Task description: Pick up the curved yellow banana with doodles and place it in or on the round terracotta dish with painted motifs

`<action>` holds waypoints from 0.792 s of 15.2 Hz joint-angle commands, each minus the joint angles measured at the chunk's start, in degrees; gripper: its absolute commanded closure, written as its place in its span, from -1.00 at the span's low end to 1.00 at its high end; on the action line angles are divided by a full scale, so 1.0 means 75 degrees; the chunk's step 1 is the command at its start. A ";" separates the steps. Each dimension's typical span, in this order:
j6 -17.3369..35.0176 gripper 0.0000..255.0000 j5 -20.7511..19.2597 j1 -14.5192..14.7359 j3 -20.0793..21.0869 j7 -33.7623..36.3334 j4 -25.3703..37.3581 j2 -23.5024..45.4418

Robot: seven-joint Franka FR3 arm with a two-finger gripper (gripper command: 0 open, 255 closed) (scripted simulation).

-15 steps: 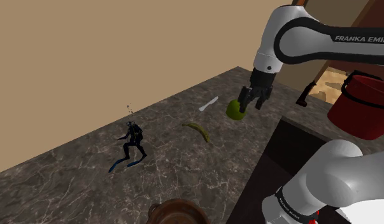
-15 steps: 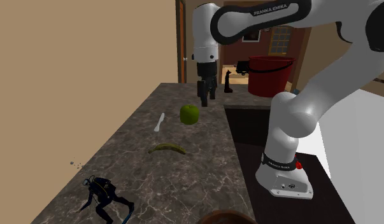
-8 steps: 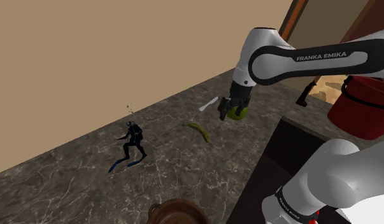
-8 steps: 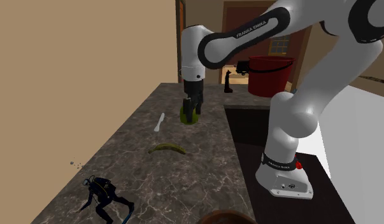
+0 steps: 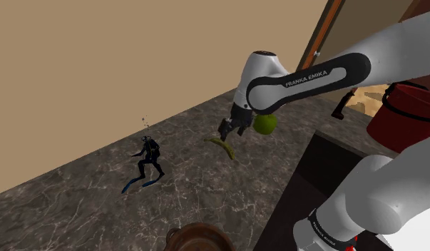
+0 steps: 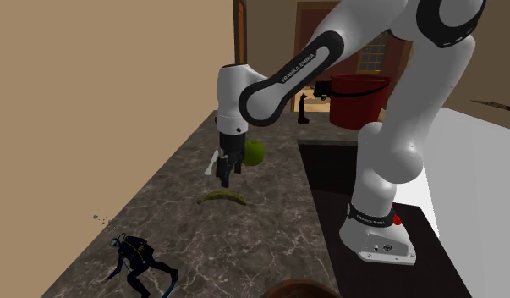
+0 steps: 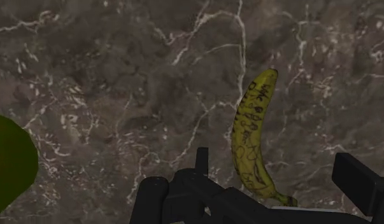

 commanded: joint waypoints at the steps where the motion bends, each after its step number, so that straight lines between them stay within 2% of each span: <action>1: 0.0517 -1.00 -0.0007 0.0050 0.0078 0.0027 0.0152 0.0510; 8: 0.1337 -1.00 -0.0021 0.0055 0.0110 0.0044 -0.0039 0.1138; 12: 0.1404 -1.00 -0.0023 0.0055 0.0112 0.0046 -0.0050 0.1194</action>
